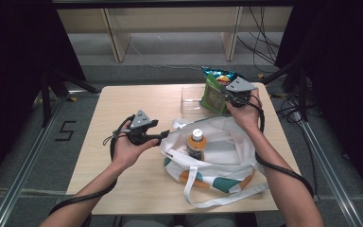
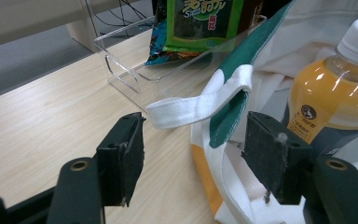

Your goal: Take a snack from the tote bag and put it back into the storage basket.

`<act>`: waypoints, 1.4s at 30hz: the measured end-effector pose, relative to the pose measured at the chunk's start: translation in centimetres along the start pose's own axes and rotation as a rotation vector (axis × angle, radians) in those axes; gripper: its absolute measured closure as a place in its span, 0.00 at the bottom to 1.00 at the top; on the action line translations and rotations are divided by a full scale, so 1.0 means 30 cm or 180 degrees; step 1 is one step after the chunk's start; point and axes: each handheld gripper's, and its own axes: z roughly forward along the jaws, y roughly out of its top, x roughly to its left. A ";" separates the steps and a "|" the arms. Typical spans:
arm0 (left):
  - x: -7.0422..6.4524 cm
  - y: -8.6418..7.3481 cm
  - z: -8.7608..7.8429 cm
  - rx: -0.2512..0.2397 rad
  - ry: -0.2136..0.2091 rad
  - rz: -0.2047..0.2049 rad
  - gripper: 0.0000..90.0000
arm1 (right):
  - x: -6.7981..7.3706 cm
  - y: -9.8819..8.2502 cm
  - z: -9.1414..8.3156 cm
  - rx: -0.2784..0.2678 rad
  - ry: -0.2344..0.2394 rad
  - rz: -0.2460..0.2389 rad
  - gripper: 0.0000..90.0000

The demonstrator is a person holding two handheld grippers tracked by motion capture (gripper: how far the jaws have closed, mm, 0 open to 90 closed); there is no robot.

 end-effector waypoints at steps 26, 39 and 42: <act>-0.003 0.001 0.001 0.0001 -0.0002 0.0008 0.41 | -0.021 -0.048 -0.019 0.0433 0.0120 0.0070 1.00; -0.002 0.002 0.001 0.0000 -0.0012 0.0028 0.41 | -0.020 -0.052 -0.014 0.0539 0.0154 0.0049 0.93; -0.004 0.002 0.001 -0.0011 -0.0008 0.0006 0.41 | -0.020 -0.048 -0.022 0.0540 0.0160 0.0057 0.88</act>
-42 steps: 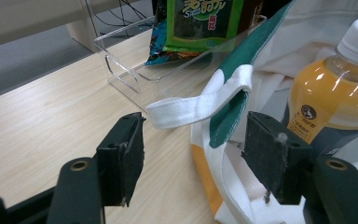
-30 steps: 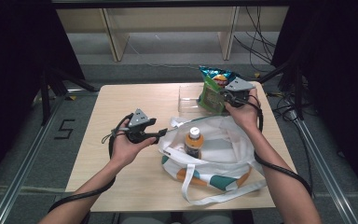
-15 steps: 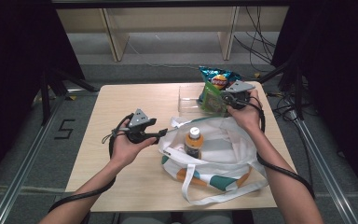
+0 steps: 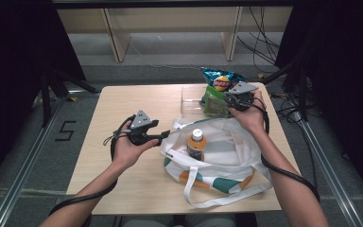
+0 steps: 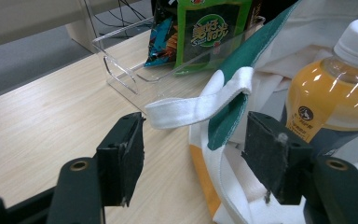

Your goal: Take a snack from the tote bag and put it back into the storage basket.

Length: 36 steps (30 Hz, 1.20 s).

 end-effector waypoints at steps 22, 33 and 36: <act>-0.004 0.012 -0.015 -0.0090 0.0005 -0.0009 0.41 | -0.010 0.002 -0.135 -0.0283 0.0002 0.0351 0.63; -0.006 0.018 -0.017 -0.0109 0.0002 -0.0019 0.40 | -0.004 -0.036 -0.220 -0.0378 0.0115 0.0631 0.54; -0.007 0.018 -0.018 -0.0111 0.0003 -0.0023 0.40 | 0.004 -0.051 -0.242 -0.0396 0.0147 0.0741 0.54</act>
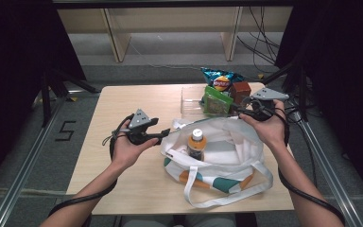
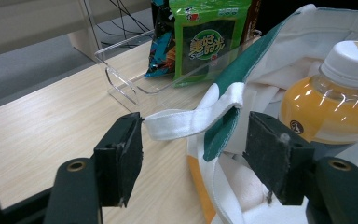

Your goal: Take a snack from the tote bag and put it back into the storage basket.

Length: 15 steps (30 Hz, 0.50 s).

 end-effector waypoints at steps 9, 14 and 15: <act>0.002 0.001 0.000 -0.0029 -0.0028 0.0004 0.39 | 0.015 -0.051 -0.080 -0.0020 -0.0076 0.0163 0.54; 0.004 0.001 0.002 -0.0045 -0.0036 -0.0003 0.39 | 0.041 -0.077 -0.124 0.0007 -0.0137 0.0306 0.54; 0.003 0.001 0.002 -0.0045 -0.0033 -0.0010 0.39 | 0.041 -0.080 -0.127 -0.0055 -0.0126 0.0260 0.54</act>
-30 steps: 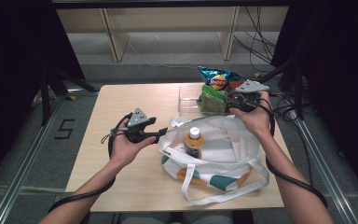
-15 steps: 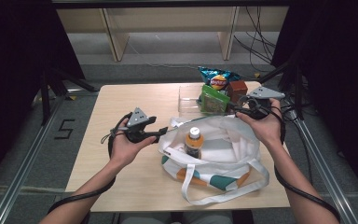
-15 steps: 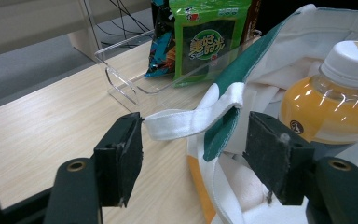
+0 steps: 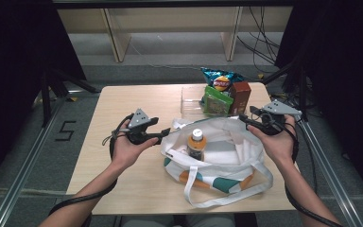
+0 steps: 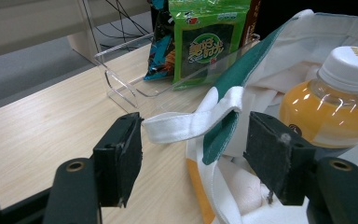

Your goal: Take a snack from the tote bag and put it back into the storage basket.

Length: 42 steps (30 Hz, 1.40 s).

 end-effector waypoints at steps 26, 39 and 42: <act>0.011 0.017 -0.015 -0.0097 0.0016 -0.0100 0.39 | 0.033 -0.071 -0.080 0.0002 -0.0044 0.0146 0.53; -0.002 0.039 -0.017 -0.0183 -0.0043 -0.0117 0.38 | 0.038 -0.114 -0.161 -0.0120 -0.0186 0.0130 0.54; -0.008 0.043 -0.020 -0.0209 -0.0056 -0.0120 0.38 | 0.039 -0.112 -0.164 -0.0134 -0.0199 0.0077 0.54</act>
